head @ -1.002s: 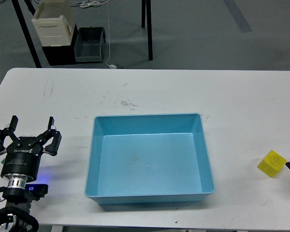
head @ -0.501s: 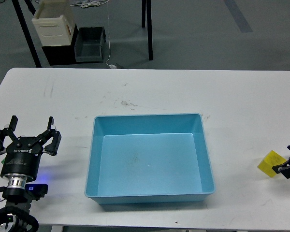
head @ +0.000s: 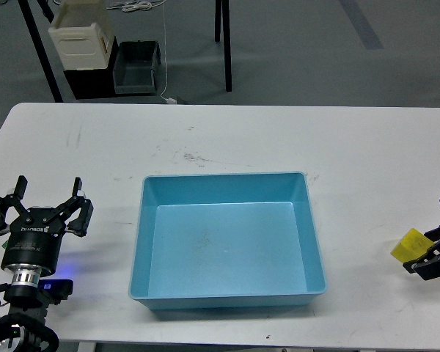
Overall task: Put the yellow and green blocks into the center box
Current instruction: 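Lower the right gripper onto the yellow cube and close on it, then lift the yellow cube with the right gripper and carry it over the box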
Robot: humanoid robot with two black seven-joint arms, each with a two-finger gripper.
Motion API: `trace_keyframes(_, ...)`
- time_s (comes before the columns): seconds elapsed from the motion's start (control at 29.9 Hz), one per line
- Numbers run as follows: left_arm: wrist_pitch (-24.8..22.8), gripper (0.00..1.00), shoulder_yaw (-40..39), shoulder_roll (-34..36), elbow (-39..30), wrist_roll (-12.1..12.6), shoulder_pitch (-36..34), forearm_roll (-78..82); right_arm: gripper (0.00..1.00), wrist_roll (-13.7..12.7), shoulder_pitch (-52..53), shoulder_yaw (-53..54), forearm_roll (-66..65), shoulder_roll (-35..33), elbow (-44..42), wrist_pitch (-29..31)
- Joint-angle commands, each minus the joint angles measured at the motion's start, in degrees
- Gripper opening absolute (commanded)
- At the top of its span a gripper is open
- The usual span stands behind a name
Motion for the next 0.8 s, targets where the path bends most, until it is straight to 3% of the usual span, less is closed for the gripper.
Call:
trace_keyframes(0.0,0.0,1.0,-0.09,0.08,0.31,0.0,0.0,-0.05,0.94,0.0,-0.17,-0.08,-0.06,1.05,-0.68,-0.02)
trace_keyframes(0.07,0.0,1.0,-0.09,0.08,0.31,0.0,0.0,-0.05,0.92,0.0,-0.52,0.0,-0.24,1.49,-1.03,-0.02)
trace_keyframes(0.1,0.0,1.0,-0.09,0.08,0.39,0.0,0.0,-0.05,0.87,0.0,-0.7,-0.08,-0.5,1.58,-1.12,-0.02)
trace_keyframes(0.2,0.0,1.0,-0.09,0.08,0.48,0.0,0.09,-0.05,0.6,0.0,-0.88,-0.08,-1.9,1.76,-2.43,-0.02)
trace_keyframes(0.3,0.0,1.0,-0.09,-0.01,0.48,0.0,0.09,-0.05,0.47,0.0,-0.88,-0.08,-2.61,1.76,-2.7,-0.02)
trace_keyframes(0.47,0.0,1.0,-0.09,-0.18,0.74,0.0,0.0,-0.05,0.12,0.0,-0.18,0.09,-2.52,1.85,-2.7,-0.55)
trace_keyframes(0.53,0.0,1.0,-0.09,-0.1,0.83,0.0,0.0,-0.05,0.03,0.0,0.52,0.62,-2.44,1.85,-2.52,-0.81)
trace_keyframes(0.77,0.0,1.0,-0.09,-0.1,0.83,0.0,0.0,-0.14,0.0,0.0,8.77,0.88,-2.26,1.06,-2.26,-5.9)
